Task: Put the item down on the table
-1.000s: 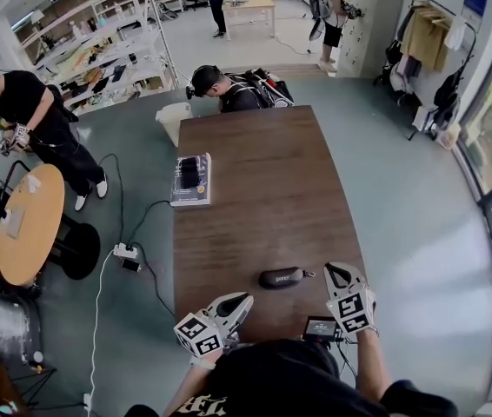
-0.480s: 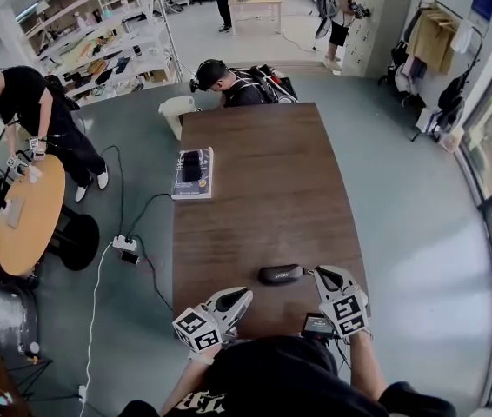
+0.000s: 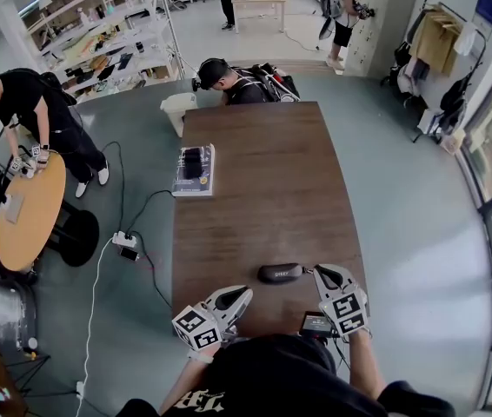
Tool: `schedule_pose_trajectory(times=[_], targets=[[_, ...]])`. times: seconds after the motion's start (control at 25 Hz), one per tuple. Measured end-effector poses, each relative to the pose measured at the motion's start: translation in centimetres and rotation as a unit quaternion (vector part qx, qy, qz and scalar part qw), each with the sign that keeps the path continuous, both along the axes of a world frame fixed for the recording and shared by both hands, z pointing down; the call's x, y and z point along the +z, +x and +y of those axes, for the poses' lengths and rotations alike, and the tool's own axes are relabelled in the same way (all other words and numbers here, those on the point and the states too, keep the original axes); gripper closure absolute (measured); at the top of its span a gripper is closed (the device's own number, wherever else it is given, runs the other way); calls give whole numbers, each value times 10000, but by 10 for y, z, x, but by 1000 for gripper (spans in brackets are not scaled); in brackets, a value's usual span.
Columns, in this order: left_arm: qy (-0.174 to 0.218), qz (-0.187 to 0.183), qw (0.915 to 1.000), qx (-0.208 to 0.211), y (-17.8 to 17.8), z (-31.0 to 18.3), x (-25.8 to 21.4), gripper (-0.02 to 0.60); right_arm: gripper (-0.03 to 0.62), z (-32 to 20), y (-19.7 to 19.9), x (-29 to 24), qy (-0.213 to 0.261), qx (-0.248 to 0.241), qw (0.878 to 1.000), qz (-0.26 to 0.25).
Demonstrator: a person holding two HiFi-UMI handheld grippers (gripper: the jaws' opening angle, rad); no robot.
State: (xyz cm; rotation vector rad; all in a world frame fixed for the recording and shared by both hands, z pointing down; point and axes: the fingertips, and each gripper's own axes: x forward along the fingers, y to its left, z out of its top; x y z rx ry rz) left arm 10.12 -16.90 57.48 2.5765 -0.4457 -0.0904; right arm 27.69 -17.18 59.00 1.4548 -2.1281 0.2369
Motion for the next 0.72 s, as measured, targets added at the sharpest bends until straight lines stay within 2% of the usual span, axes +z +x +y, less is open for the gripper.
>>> schedule_pose_trajectory(times=[0.36, 0.72], targets=[[-14, 0, 10000, -3, 3, -2, -4, 575, 605, -4, 0, -3, 55, -49, 10000, -12], [-30, -5, 10000, 13, 4, 1, 1, 575, 605, -3, 4, -8, 26, 86, 9985, -535]])
